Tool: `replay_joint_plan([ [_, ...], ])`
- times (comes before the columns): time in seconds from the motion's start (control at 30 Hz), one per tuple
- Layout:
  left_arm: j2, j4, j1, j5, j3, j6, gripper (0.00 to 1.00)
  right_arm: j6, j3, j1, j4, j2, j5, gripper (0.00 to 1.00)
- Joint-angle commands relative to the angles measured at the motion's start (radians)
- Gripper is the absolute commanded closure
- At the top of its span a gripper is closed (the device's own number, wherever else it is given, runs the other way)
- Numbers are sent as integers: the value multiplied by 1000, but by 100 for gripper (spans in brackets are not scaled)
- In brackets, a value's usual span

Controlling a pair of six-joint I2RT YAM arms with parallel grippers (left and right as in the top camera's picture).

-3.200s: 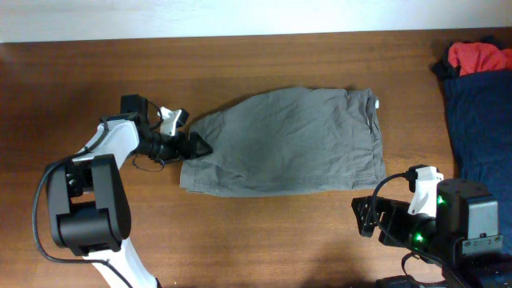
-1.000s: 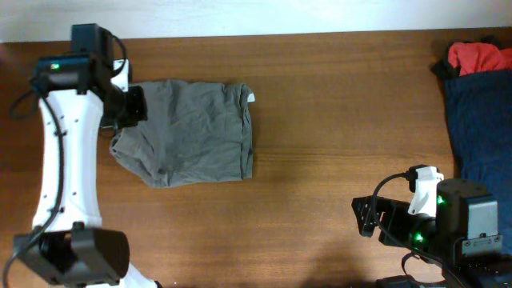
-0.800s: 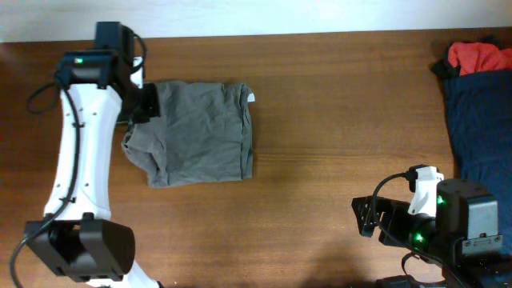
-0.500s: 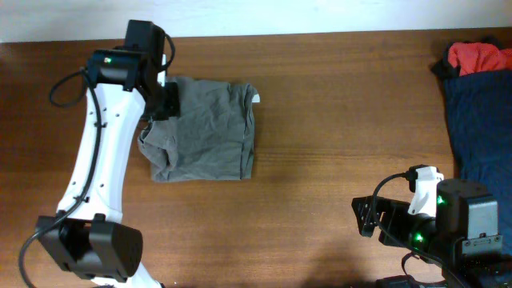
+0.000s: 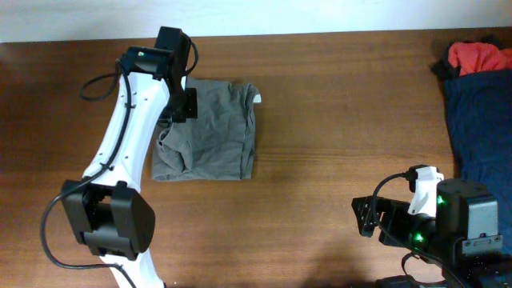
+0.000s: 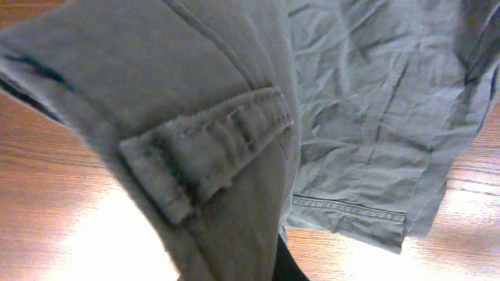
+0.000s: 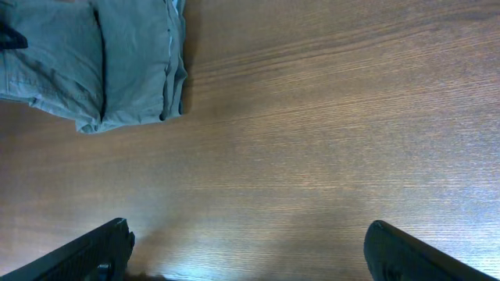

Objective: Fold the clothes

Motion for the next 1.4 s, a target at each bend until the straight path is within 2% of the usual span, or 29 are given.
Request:
replay_joint_plan([
  [0.0, -4, 15, -18, 17, 24, -17, 98, 8, -3, 6, 0, 1, 16, 1],
  [0.13, 2, 58, -39, 96, 23, -17, 87, 8, -3, 6, 0, 1, 16, 1],
  [0.3, 6, 100, -62, 131, 15, -17, 84, 8, -3, 6, 0, 1, 16, 1],
  [0.33, 6, 104, -66, 134, 15, -17, 81, 8, -3, 6, 0, 1, 16, 1],
  [0.4, 10, 110, -72, 135, 15, -17, 69, 8, -3, 6, 0, 1, 16, 1],
  [0.5, 17, 114, -74, 135, 15, -17, 67, 8, -3, 6, 0, 1, 16, 1],
  [0.57, 21, 111, -74, 136, 15, -17, 59, 8, -3, 6, 0, 1, 16, 1],
  [0.9, 21, 107, -72, 144, 15, -11, 57, 8, -3, 6, 0, 1, 16, 1],
  [0.93, 21, 107, -71, 144, 15, -8, 54, 8, -3, 6, 0, 1, 16, 1],
  [1.03, 22, 120, -71, 143, 15, 15, 38, 8, -3, 6, 0, 1, 16, 1],
  [1.07, 23, 124, -71, 137, 15, 22, 36, 8, -3, 6, 0, 1, 16, 1],
  [1.13, 28, 127, -71, 105, 15, 19, 39, 8, -3, 6, 0, 1, 16, 1],
  [1.17, 36, 124, -71, 82, 15, 3, 47, 8, -3, 6, 0, 1, 16, 1],
  [1.2, 47, 118, -70, 63, 15, -17, 48, 8, -3, 6, 0, 1, 16, 1],
  [1.37, 119, 115, -64, 140, 15, -28, 48, 8, -3, 6, 0, 1, 16, 1],
])
